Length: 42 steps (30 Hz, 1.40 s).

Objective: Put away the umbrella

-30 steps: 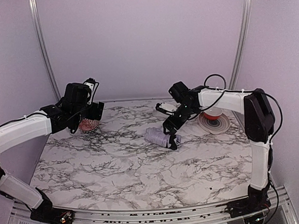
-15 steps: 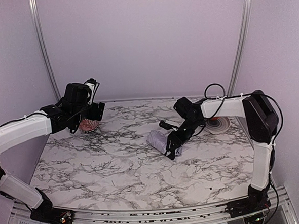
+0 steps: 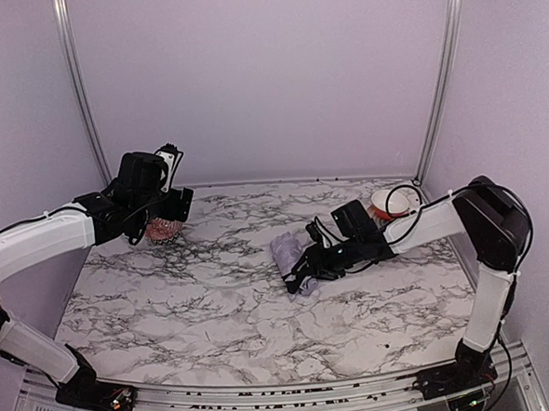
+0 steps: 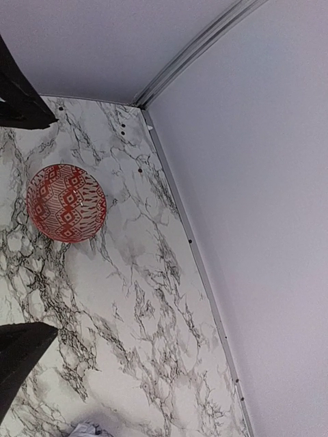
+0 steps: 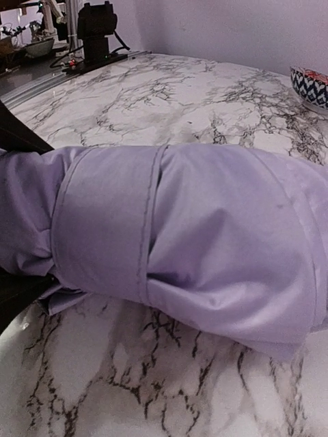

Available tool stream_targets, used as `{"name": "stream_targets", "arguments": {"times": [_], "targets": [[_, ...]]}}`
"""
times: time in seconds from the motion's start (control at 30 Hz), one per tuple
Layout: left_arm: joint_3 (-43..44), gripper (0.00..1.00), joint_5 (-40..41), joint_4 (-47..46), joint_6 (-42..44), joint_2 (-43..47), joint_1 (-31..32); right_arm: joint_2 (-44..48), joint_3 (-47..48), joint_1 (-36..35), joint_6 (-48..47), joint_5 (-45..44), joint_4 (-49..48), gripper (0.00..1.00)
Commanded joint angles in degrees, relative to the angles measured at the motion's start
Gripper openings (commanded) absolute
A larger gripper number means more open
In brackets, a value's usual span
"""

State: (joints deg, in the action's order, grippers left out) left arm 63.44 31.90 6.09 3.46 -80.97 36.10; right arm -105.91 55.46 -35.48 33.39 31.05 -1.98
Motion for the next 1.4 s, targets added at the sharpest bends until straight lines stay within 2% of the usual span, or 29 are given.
{"name": "stream_targets", "arguments": {"times": [0.0, 0.13, 0.23, 0.3, 0.37, 0.4, 0.63, 0.8, 0.87, 1.0, 1.07, 1.23, 1.37], "targets": [[-0.4, 0.99, -0.3, -0.6, 0.1, 1.5, 0.0, -4.7, 1.6, -0.6, 9.7, -1.9, -11.3, 0.5], [-0.5, 0.99, -0.1, -0.6, 0.3, 1.5, 0.0, -3.4, 0.8, -0.6, 10.1, -4.1, -12.4, 0.55], [-0.5, 0.99, -0.2, -0.6, 0.3, 1.4, 0.0, -1.2, 2.0, -0.6, 6.5, -5.6, -9.2, 0.62], [-0.5, 0.99, -0.2, -0.6, 0.4, 1.3, 0.0, 0.6, 3.5, -0.4, 4.1, -6.4, -7.0, 0.74], [-0.6, 0.99, -0.2, -0.6, 0.4, 1.3, 0.0, 2.4, 4.9, 0.1, 1.6, -8.0, -3.9, 0.93], [-0.5, 0.99, -0.2, -0.6, 0.4, 1.3, 0.0, 3.3, 5.6, 0.5, 0.3, -8.8, -2.1, 0.99], [-0.5, 0.99, -0.3, -0.6, 0.4, 1.3, 0.0, 12.1, 8.5, 5.1, -10.3, -15.2, 3.8, 1.0], [-0.5, 0.99, -0.2, -0.5, 0.2, 1.3, 0.0, 22.2, 3.4, 16.2, -12.8, -19.8, 1.3, 1.0], [-0.6, 0.99, 0.1, -0.6, 0.1, 1.3, 0.0, 26.8, 0.6, 20.3, -13.6, -24.9, 0.4, 1.0], [-0.6, 0.99, 1.5, -0.6, -0.4, 0.8, 0.0, 36.1, -6.3, 26.3, -12.5, -41.4, -2.3, 1.0], [-0.6, 0.99, 3.1, -0.7, -0.9, 0.5, 0.0, 40.3, -10.7, 26.9, -13.4, -48.7, -6.6, 1.0], [-2.7, 0.99, 10.3, -5.2, -1.7, 0.9, -0.5, 49.2, -21.5, 27.0, -15.2, -60.5, -13.5, 1.0], [-6.0, 0.99, 13.0, -9.7, -6.2, 2.4, -5.1, 51.4, -31.1, 27.1, -13.9, -66.5, -22.0, 1.0]]}}
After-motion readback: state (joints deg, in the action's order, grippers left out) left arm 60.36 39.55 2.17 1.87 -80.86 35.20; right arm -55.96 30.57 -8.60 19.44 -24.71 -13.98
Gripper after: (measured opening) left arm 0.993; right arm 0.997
